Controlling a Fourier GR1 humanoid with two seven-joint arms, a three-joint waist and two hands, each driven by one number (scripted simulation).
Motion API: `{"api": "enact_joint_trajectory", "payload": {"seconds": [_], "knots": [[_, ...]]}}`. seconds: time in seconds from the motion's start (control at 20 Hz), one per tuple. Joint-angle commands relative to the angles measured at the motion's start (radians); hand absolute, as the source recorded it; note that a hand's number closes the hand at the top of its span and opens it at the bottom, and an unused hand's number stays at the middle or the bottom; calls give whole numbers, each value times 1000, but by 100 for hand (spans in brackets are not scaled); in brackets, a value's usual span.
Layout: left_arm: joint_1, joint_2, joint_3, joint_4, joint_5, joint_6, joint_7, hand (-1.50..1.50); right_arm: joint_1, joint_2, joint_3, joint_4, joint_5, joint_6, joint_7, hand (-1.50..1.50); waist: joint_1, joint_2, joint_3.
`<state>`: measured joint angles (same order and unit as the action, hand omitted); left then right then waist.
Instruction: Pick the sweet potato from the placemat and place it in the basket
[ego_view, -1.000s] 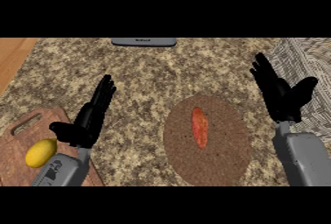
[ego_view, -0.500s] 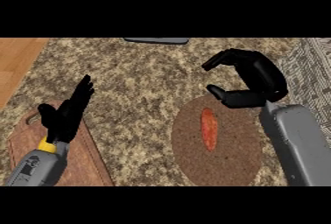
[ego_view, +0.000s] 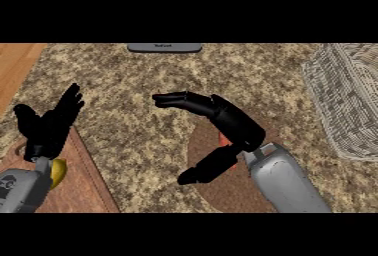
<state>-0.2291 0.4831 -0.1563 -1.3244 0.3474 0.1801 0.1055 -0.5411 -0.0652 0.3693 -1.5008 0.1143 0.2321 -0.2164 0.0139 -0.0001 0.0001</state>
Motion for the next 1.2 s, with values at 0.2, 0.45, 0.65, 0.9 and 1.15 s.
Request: {"api": "enact_joint_trajectory", "payload": {"seconds": [0.2, 0.45, 0.65, 0.9, 1.15], "knots": [[46, 23, 18, -18, 9, -29, 11, 0, -240, -167, -15, -52, 101, 139, 449, -150, -11, -10, -3], [36, 19, 17, -25, -2, -15, 32, 0, -390, -300, -57, -39, 202, 224, 654, -150, -19, -9, -2], [22, 8, 22, -58, -4, -12, 52, 0, -537, -340, -164, 60, 56, 420, 756, -150, -7, -3, -1], [22, 18, 53, -2, 11, -65, 28, 0, -580, -343, -152, 169, -72, 633, 781, -150, -1, 0, -2], [23, -16, 48, -43, -32, -16, 57, 0, -461, -461, -275, 118, -201, 759, 724, -150, -16, -4, 0]]}}
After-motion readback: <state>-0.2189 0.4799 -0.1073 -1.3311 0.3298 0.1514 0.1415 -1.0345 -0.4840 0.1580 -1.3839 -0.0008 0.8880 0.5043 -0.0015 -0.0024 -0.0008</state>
